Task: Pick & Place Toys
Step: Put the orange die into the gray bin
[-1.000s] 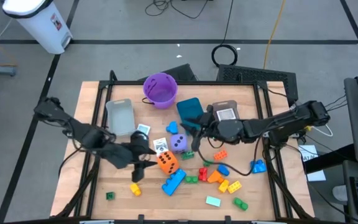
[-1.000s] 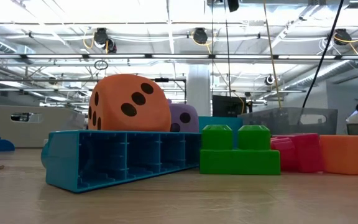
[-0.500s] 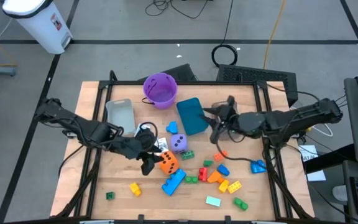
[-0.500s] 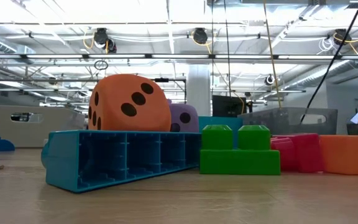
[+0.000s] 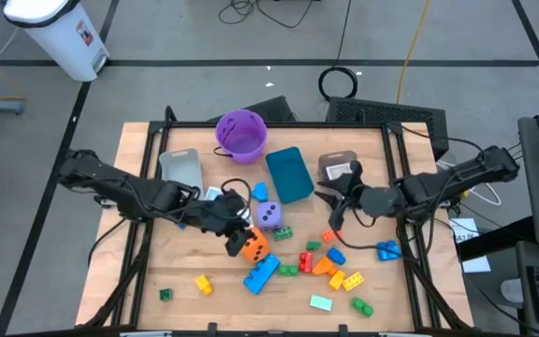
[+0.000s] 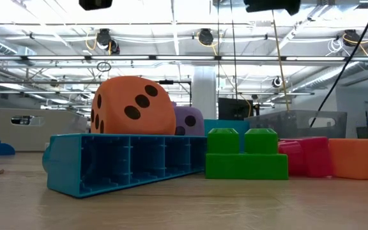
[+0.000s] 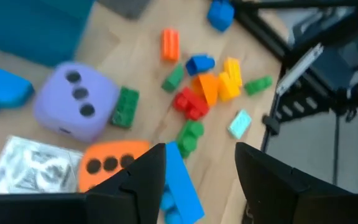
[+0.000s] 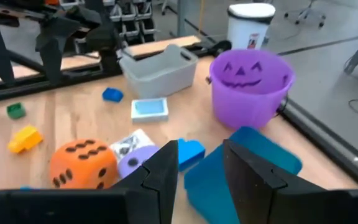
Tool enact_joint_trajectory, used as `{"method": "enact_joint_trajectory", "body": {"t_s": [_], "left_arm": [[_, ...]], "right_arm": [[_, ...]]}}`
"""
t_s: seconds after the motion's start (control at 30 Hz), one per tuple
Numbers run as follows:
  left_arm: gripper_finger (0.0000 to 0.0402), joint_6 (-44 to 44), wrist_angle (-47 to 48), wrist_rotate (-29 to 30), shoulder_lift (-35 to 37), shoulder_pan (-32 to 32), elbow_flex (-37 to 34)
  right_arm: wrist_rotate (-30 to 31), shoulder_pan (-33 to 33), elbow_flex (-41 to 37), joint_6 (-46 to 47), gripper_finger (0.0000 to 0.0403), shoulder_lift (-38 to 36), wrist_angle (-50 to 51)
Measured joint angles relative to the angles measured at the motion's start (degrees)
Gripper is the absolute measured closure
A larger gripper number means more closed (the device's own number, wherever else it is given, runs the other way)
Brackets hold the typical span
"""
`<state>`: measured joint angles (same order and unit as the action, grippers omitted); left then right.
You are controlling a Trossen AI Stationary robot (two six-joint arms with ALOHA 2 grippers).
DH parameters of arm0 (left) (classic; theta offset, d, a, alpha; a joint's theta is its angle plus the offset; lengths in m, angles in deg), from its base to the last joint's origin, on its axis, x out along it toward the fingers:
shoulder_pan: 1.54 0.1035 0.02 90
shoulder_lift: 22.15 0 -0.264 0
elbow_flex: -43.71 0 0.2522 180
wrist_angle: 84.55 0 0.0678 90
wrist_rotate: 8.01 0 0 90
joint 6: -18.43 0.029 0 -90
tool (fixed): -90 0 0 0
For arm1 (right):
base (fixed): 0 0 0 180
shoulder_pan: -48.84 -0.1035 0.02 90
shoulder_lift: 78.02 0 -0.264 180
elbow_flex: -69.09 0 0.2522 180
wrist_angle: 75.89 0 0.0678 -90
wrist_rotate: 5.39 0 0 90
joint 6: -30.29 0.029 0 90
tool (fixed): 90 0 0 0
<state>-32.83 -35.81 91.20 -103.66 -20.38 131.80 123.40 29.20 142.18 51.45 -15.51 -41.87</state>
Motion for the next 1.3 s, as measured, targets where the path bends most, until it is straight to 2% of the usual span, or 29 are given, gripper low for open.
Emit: {"method": "enact_joint_trajectory", "body": {"t_s": [0.2, 0.37, 0.53, 0.73, 0.87, 0.97, 1.1, 1.3], "left_arm": [[0.0153, 0.0, 3.9, -5.8, -3.9, 1.7, 0.0], [0.008, 1.4, 7.6, -10.5, -6.5, 3.9, 0.0], [0.0011, 3.1, 8.2, -12.2, -8.2, 6.1, 0.0], [0.0021, 4.6, 8.5, -17.0, -10.9, 8.8, 0.0], [0.0015, 6.0, 8.4, -17.4, -12.0, 10.0, -0.3], [0.0004, 6.0, 8.3, -17.8, -12.1, 10.7, -2.0], [0.0006, 4.7, 7.4, -21.3, -12.1, 11.3, -5.6], [0.0006, 2.6, -4.2, -26.0, -12.1, 11.3, -10.1]], "right_arm": [[0.0, -2.1, -3.6, 3.7, 0.0284, 0.0, -3.7], [0.0, -3.0, -4.4, 3.7, 0.0284, -0.2, -4.9], [0.0, -3.0, -4.5, 3.3, 0.0284, -0.3, -7.0], [-0.1, -3.0, -4.5, 3.9, 0.0284, -0.4, -8.5], [-0.1, -3.0, -4.5, 3.9, 0.0284, -0.4, -8.9], [-0.5, -3.0, -4.5, 4.3, 0.0284, -0.4, -8.9], [-3.1, -3.0, -4.5, 5.4, 0.0284, -0.4, -8.9], [-3.1, -3.0, -4.5, 6.6, 0.0284, -0.4, -8.9]]}}
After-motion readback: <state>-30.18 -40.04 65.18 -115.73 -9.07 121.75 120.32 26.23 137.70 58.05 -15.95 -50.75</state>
